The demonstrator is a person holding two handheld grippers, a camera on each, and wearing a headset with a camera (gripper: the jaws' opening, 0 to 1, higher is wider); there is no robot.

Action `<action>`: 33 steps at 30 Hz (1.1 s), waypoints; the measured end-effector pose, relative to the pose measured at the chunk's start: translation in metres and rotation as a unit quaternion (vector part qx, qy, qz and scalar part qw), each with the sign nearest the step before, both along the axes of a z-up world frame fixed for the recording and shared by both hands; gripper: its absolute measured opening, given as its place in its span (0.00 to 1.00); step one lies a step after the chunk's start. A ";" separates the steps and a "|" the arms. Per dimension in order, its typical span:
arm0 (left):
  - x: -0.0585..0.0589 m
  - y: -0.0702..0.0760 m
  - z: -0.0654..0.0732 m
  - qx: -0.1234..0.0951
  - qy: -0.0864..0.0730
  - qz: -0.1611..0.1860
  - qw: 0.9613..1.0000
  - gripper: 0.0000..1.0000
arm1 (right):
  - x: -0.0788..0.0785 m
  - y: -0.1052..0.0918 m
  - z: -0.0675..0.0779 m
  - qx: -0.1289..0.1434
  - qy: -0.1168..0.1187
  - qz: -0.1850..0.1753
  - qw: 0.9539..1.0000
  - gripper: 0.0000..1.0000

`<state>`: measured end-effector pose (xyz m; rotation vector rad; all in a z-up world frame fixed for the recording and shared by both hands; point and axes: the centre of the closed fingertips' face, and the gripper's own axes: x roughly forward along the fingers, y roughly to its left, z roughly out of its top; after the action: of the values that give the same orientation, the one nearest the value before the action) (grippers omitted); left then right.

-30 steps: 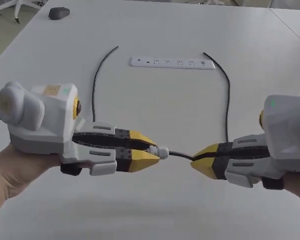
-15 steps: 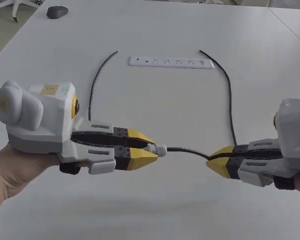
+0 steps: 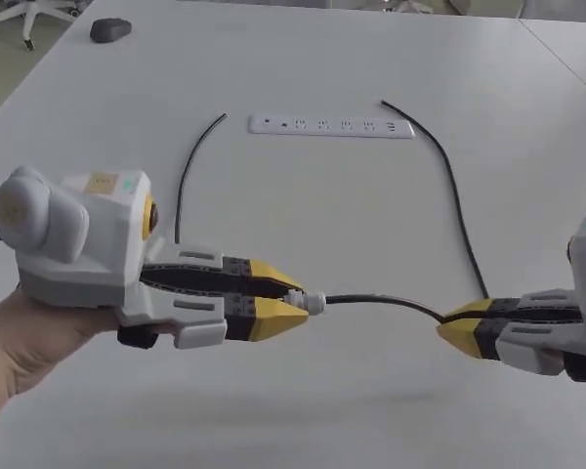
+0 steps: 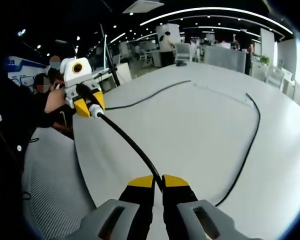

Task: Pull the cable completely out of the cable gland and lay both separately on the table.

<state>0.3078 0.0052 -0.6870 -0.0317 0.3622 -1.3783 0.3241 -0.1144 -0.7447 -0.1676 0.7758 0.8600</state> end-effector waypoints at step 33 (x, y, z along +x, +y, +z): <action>-0.006 -0.006 -0.001 0.006 -0.002 -0.013 1.000 0.15 | -0.032 0.094 0.047 0.018 -0.101 0.200 0.974 0.12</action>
<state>0.3022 -0.0007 -0.6876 -0.0141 0.3679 -1.4023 0.2922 -0.0205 -0.6973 -0.3815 0.5410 1.2168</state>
